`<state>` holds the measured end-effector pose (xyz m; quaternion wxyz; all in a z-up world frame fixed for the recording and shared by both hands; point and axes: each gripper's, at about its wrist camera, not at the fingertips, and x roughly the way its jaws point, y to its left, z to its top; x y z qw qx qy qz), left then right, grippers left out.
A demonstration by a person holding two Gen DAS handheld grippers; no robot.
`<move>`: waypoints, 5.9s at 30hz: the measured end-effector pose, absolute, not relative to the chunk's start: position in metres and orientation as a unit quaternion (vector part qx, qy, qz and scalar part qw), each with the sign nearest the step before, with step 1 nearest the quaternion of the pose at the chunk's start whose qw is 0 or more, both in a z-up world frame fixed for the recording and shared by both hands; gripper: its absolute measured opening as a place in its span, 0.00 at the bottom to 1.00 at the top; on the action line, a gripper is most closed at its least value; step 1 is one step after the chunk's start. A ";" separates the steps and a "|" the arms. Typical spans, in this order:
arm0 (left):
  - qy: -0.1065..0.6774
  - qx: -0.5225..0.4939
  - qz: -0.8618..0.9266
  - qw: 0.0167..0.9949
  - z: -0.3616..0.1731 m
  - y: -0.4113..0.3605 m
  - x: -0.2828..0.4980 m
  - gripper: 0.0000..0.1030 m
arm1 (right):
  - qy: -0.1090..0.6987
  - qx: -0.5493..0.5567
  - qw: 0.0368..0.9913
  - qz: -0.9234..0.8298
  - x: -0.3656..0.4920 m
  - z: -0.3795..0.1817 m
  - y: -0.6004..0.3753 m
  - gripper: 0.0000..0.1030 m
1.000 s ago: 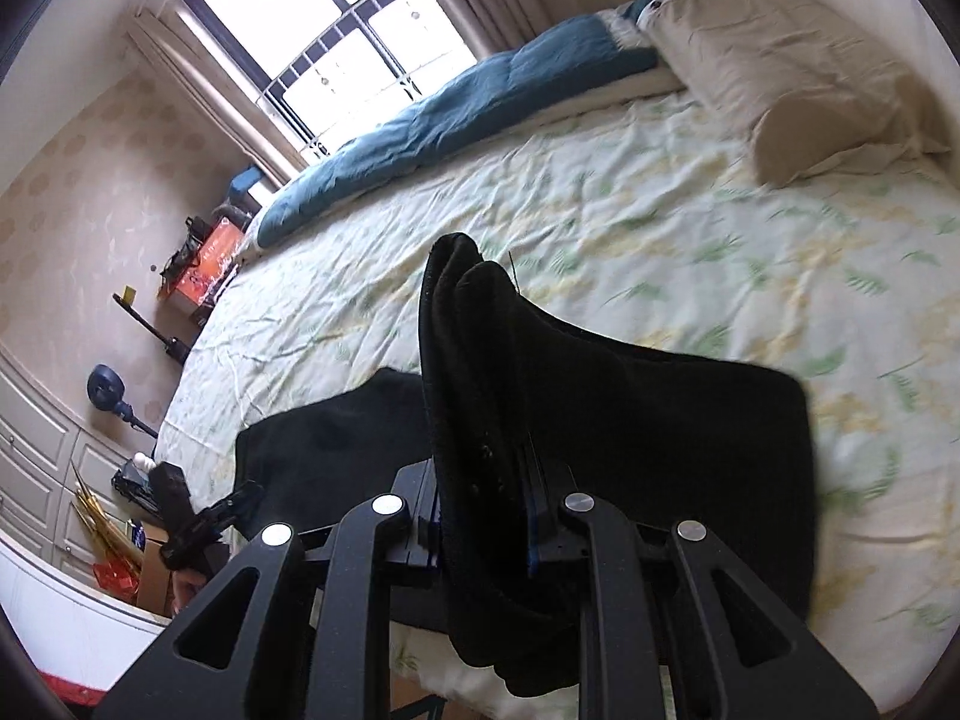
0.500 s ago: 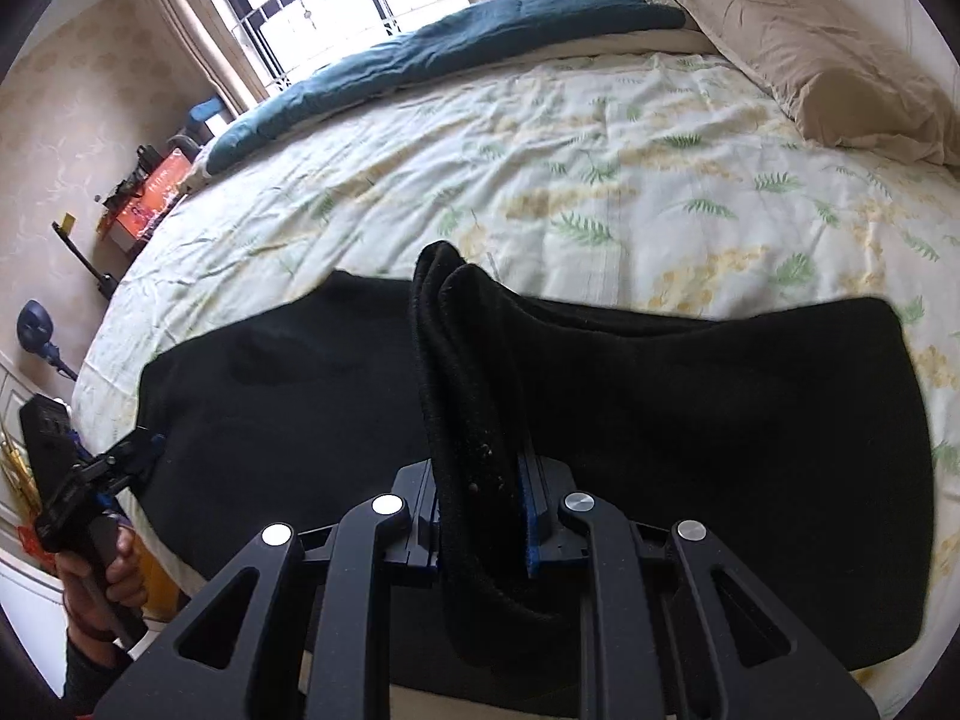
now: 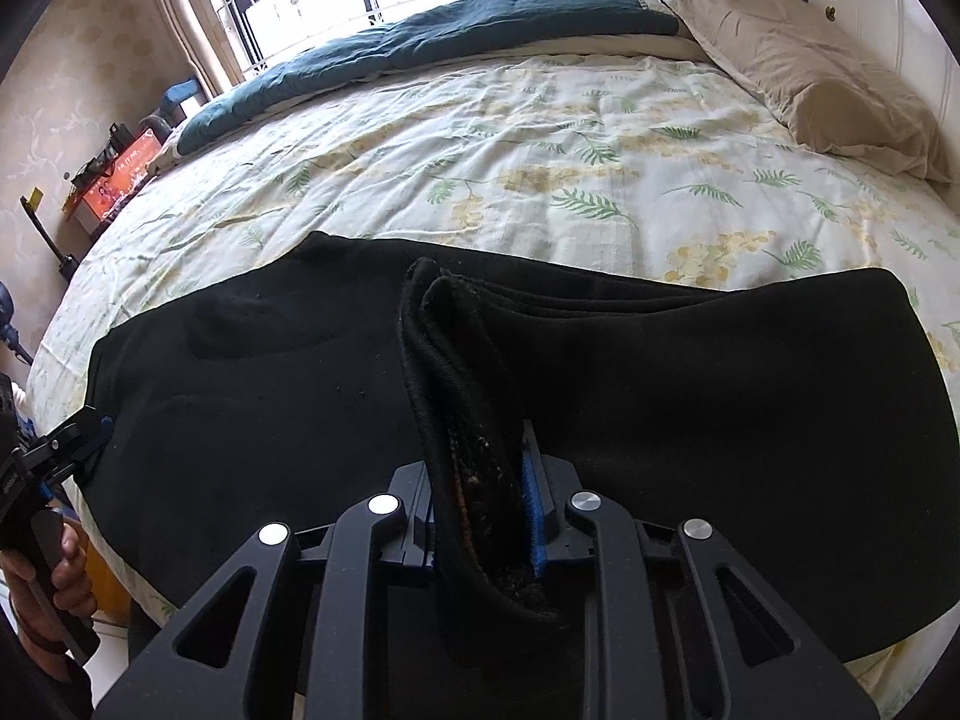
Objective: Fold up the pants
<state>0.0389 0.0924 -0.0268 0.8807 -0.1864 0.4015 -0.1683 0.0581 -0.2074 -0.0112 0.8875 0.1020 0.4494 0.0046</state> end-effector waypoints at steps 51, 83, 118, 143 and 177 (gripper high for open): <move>0.403 -0.179 -0.166 0.882 -0.028 0.091 0.041 0.98 | 0.380 0.456 0.793 0.134 0.000 -0.053 -0.459 0.35; 0.395 -0.193 -0.181 0.880 -0.028 0.096 0.039 0.98 | 0.330 0.489 0.770 0.243 -0.014 -0.065 -0.277 0.54; 0.451 -0.346 -0.284 0.772 -0.048 0.217 0.065 0.81 | 0.313 0.484 0.785 0.225 -0.022 -0.062 -0.271 0.55; 0.419 -0.332 -0.364 0.763 0.053 0.124 0.055 0.13 | 0.319 0.429 0.821 0.202 -0.033 -0.043 -0.248 0.79; 0.506 0.022 -0.331 0.796 0.014 -0.242 0.059 0.14 | 0.344 0.452 0.800 0.195 -0.112 -0.080 -0.262 0.79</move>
